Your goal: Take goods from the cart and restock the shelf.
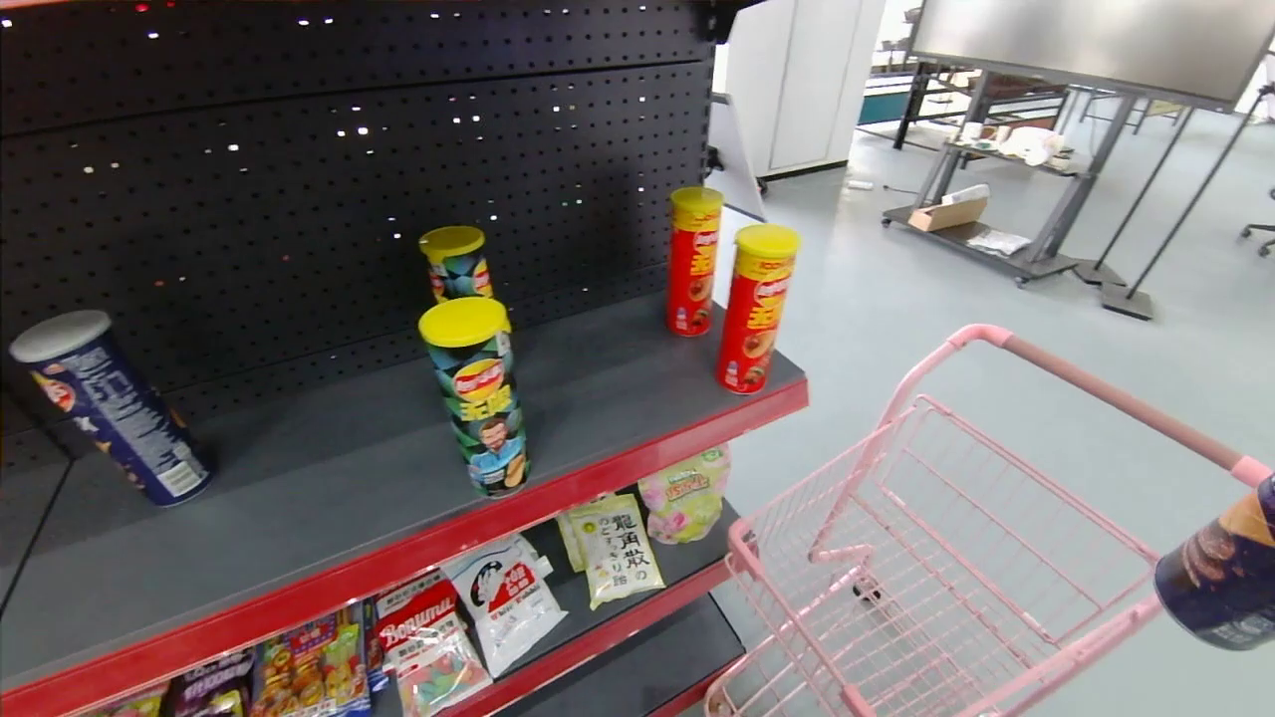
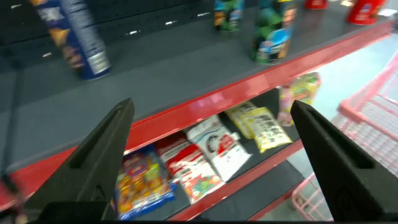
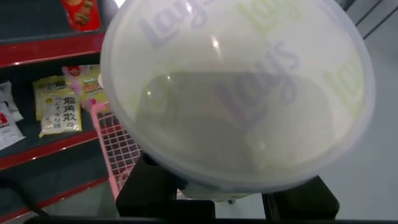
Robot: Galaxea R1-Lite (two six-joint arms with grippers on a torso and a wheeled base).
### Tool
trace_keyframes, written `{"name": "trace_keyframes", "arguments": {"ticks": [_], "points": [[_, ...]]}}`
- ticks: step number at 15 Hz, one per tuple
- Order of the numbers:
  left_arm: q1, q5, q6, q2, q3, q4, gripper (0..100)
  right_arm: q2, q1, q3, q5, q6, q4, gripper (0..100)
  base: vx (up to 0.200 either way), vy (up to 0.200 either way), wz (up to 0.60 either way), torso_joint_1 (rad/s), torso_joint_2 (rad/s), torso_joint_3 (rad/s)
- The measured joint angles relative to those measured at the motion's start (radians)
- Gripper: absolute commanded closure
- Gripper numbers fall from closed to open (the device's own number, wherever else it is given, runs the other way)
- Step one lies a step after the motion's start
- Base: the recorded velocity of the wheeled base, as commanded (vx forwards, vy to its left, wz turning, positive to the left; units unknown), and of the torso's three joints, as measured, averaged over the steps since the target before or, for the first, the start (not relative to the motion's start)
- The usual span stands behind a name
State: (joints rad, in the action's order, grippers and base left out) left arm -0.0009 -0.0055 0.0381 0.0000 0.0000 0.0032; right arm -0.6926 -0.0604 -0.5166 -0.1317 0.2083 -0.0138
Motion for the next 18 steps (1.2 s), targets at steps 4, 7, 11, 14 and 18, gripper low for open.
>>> {"name": "trace_keyframes", "arguments": {"ticks": [4,7,11,14,18], "points": [[0.001,0.0,0.0,0.0,0.0,0.0,0,0.014,0.001,0.01,0.0,0.0,0.001,100,0.0,0.0,0.6,-0.001,0.0,0.001],[0.001,-0.001,0.0,0.0,0.0,0.0,0,0.026,0.001,0.024,-0.001,0.0,-0.001,100,0.0,0.0,0.4,0.003,0.0,0.002],[0.001,0.0,-0.001,0.0,0.0,0.0,0,0.082,0.002,0.072,0.0,-0.001,-0.001,100,0.0,0.0,0.0,0.0,0.0,0.0],[0.0,0.001,-0.001,0.0,0.0,0.0,0,0.146,0.0,0.099,0.008,-0.007,-0.005,100,0.0,0.0,0.0,0.0,0.0,0.0],[0.0,0.0,0.0,0.0,0.0,0.0,0,0.19,-0.004,0.117,0.01,-0.009,-0.004,100,0.0,0.15,0.0,-0.001,0.0,0.003]]}}
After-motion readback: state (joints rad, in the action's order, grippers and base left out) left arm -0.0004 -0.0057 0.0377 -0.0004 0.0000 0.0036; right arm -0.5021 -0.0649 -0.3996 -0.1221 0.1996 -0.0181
